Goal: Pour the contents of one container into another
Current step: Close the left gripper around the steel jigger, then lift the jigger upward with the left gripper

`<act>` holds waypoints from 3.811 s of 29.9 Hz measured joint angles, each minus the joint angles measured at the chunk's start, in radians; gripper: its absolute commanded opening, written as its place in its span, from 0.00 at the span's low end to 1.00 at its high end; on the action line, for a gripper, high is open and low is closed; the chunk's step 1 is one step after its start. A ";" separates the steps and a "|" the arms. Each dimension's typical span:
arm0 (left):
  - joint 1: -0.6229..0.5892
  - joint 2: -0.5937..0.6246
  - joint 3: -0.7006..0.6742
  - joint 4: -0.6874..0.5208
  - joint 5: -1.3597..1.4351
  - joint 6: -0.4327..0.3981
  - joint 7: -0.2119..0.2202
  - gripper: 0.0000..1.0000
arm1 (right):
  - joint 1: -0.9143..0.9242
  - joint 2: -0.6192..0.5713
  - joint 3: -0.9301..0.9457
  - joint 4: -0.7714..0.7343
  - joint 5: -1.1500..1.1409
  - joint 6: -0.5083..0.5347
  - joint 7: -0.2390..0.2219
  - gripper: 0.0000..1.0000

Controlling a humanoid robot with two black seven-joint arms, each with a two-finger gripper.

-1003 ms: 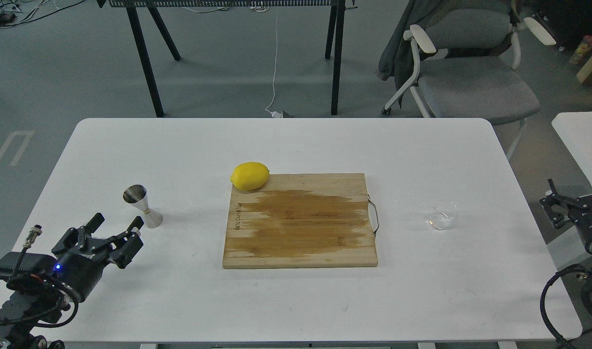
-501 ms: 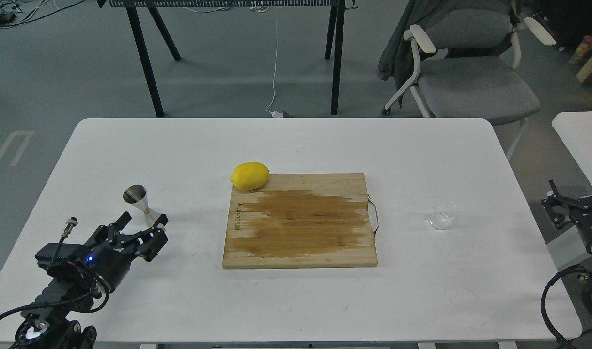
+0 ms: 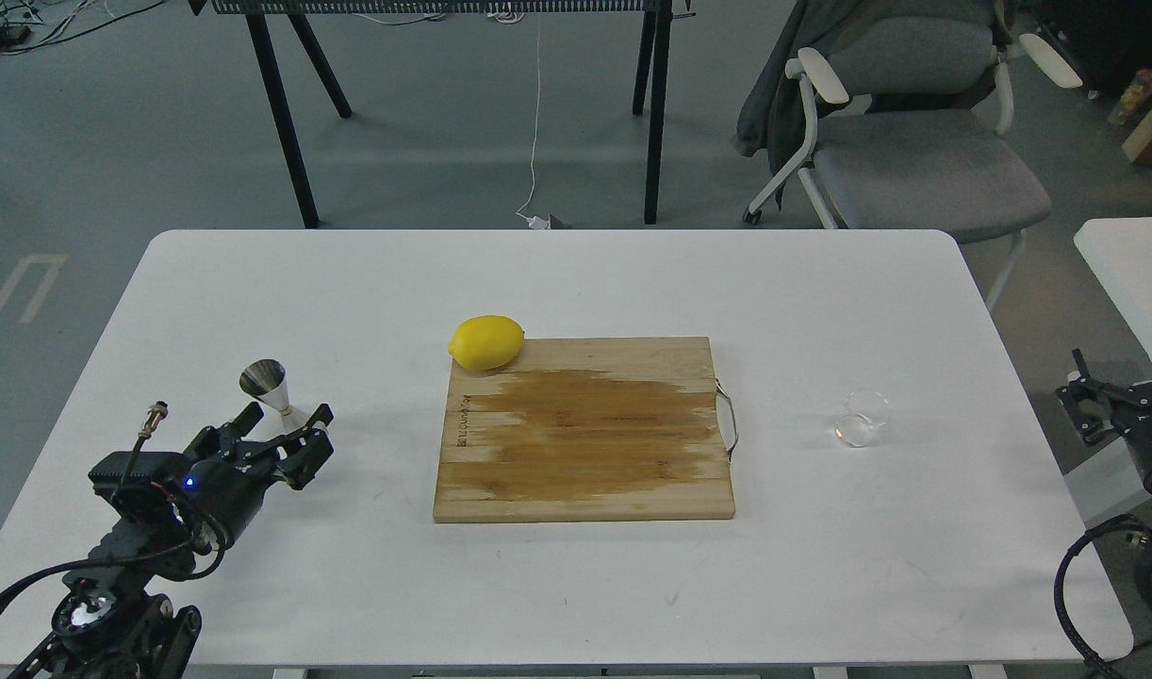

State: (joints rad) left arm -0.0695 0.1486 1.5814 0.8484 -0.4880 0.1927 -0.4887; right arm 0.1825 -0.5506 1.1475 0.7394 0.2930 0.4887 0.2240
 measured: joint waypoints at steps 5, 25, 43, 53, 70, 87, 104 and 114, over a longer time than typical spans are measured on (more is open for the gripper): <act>-0.048 -0.009 -0.002 -0.074 0.015 0.037 0.000 0.97 | -0.001 -0.001 0.000 0.000 0.000 0.000 0.000 1.00; -0.175 -0.028 -0.017 -0.268 0.090 0.137 0.000 0.76 | -0.020 -0.003 0.008 0.000 0.001 0.000 0.006 1.00; -0.190 -0.062 -0.143 -0.292 0.255 0.157 0.000 0.25 | -0.021 -0.002 0.008 0.000 0.002 0.000 0.008 1.00; -0.191 -0.061 -0.149 -0.292 0.261 0.157 0.000 0.11 | -0.022 -0.001 0.008 0.000 0.002 0.000 0.008 1.00; -0.379 0.006 -0.169 -0.270 0.258 0.134 0.000 0.11 | -0.028 0.000 0.008 -0.029 0.002 0.000 0.008 1.00; -0.669 -0.147 -0.154 -0.131 0.261 -0.001 0.000 0.11 | -0.026 0.006 0.008 -0.031 0.002 0.000 0.008 1.00; -0.608 -0.148 0.049 -0.079 0.202 -0.057 0.000 0.11 | -0.023 0.022 0.000 -0.081 0.000 0.000 0.006 1.00; -0.617 -0.148 0.054 0.044 0.034 -0.418 0.000 0.12 | -0.023 0.022 0.000 -0.083 0.000 0.000 0.006 1.00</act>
State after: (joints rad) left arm -0.6865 0.0002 1.6353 0.8929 -0.4543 -0.2255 -0.4884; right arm 0.1598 -0.5289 1.1477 0.6565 0.2929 0.4887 0.2300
